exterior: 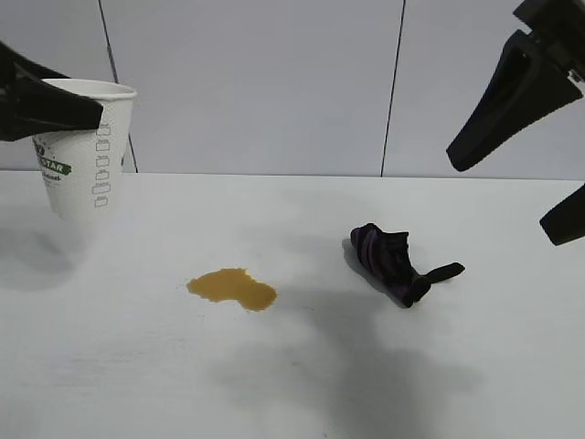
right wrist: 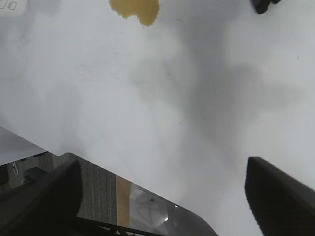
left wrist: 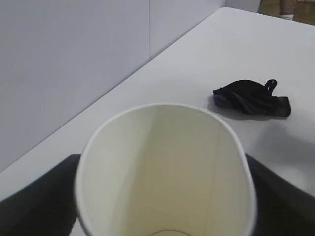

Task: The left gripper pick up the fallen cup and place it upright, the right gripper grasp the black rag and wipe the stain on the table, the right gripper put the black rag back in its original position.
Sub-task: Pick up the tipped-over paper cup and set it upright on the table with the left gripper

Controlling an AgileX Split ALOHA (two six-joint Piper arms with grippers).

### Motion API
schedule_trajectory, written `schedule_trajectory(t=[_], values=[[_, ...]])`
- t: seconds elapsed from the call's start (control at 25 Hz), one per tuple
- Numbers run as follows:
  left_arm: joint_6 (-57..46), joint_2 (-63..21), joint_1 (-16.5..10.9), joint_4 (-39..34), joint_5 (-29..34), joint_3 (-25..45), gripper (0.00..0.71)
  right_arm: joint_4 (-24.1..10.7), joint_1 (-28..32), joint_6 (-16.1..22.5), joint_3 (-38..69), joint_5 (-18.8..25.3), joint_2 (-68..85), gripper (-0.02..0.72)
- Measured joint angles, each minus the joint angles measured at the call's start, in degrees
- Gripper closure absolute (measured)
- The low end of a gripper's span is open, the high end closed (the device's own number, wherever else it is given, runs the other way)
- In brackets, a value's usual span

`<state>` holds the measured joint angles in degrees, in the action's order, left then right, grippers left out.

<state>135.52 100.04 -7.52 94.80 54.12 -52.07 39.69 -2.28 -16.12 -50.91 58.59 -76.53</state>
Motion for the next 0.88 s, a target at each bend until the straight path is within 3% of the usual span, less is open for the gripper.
schedule_trajectory(t=[0.28,0.88], values=[[7.1,0.6,0.0,1.7,-0.3,5.3,0.137,0.0,0.0,0.0,0.0,0.0,0.0,0.081],[11.4,10.9,0.0,2.5,1.4,5.6,0.137,0.0,0.0,0.0,0.0,0.0,0.0,0.081]])
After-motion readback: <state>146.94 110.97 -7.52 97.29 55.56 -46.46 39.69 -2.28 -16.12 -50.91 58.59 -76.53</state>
